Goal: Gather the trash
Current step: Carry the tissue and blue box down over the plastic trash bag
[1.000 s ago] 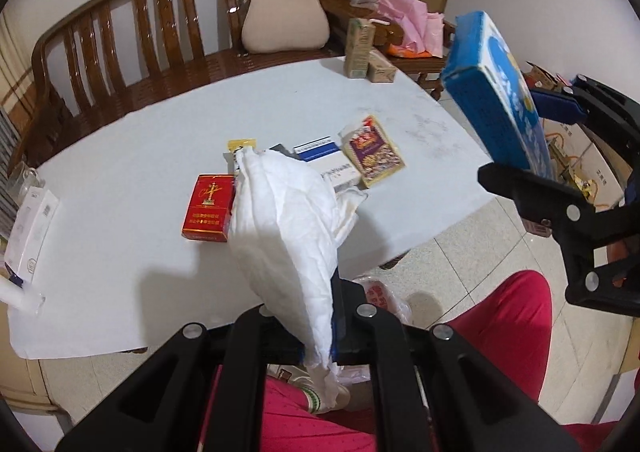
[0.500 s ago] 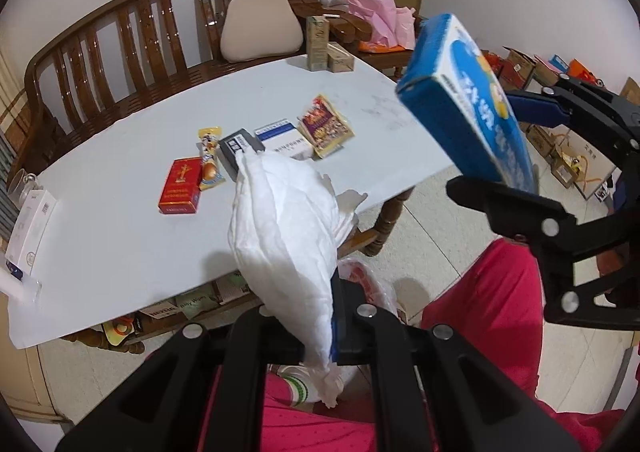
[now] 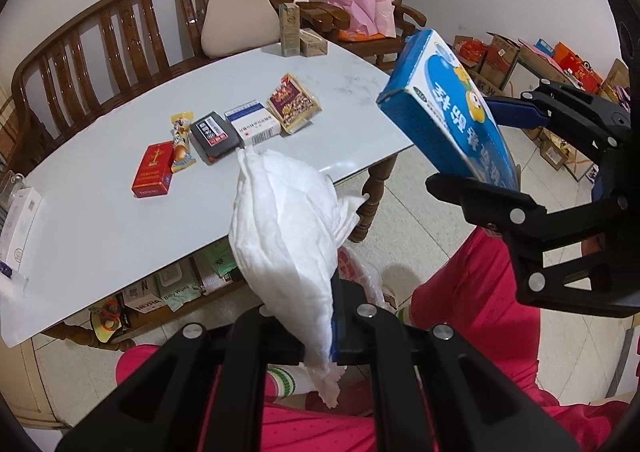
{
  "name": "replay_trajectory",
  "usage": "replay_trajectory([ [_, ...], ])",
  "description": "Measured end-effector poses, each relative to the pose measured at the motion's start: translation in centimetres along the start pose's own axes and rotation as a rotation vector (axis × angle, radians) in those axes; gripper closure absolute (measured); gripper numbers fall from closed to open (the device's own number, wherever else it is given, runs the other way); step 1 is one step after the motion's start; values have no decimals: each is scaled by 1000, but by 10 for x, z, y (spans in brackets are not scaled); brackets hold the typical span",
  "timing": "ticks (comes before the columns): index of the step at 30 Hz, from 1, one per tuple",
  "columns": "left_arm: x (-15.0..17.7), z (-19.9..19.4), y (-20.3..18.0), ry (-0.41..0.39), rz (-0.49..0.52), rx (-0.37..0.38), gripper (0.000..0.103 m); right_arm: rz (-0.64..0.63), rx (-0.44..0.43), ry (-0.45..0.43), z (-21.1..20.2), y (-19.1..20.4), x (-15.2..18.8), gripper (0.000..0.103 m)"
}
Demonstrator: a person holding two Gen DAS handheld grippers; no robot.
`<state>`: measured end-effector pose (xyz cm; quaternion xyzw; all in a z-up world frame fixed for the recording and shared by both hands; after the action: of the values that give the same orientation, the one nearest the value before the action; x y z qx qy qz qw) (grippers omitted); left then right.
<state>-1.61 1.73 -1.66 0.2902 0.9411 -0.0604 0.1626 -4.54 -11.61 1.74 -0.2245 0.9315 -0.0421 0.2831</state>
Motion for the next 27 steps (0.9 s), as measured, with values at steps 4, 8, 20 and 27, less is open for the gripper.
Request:
replay_trajectory([
  [4,3,13,-3,23,-2,12,95,8,-4,13,7,4,8,43],
  [8,4,28,-1,46,-14,35,95,21,-18,31,18,9,14,43],
  [20,2,83,8,133,-86,114,95,72,-57,93,57,10,25,43],
  [27,-4,127,22,203,-172,168,95,126,-72,150,97,7,36,43],
])
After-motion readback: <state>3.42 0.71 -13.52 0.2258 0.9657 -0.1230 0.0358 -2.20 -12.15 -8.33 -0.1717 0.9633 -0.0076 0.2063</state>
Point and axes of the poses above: each gripper's, at about its wrist camera, not at the fingertips, and z roughly the way its jaws point, y to its left, x to its underside, the point moved 2 cm from there along z, roughly the way its jaws point, and after that the axes turned 14 degrees about y, right-handed, at the moved point
